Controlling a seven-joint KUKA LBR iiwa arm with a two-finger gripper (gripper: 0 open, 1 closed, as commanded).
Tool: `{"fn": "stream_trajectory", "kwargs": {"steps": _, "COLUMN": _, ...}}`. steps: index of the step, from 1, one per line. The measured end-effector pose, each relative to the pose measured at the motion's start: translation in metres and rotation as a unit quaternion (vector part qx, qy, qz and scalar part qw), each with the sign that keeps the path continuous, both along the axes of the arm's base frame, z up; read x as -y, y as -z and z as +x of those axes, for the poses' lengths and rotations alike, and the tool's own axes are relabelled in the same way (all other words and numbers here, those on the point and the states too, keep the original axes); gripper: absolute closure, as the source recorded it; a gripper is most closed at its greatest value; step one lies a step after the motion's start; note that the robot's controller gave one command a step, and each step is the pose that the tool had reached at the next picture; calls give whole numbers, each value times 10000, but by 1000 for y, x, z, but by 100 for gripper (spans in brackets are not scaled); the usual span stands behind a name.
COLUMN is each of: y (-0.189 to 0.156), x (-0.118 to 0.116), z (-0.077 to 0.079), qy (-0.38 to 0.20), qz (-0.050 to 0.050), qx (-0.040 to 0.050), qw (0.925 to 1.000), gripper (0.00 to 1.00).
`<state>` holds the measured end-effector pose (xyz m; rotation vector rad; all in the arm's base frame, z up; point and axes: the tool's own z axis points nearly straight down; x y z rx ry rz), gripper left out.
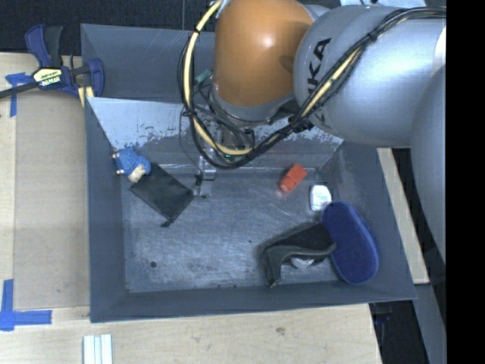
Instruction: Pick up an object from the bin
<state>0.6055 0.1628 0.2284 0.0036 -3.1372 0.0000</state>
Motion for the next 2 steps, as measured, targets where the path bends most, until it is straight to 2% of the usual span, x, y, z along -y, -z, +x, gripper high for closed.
{"fn": "stream_trajectory", "kwargs": {"steps": 1, "y": 70, "x": -36, "z": -21, "qy": 1016, "qz": -3, "qx": 3, "qw": 9948, "gripper": 0}}
{"fn": "stream_trajectory", "kwargs": {"steps": 2, "y": 162, "x": -20, "z": 7, "qy": 1943, "qz": -19, "qx": -1, "qw": 9809, "gripper": 0}}
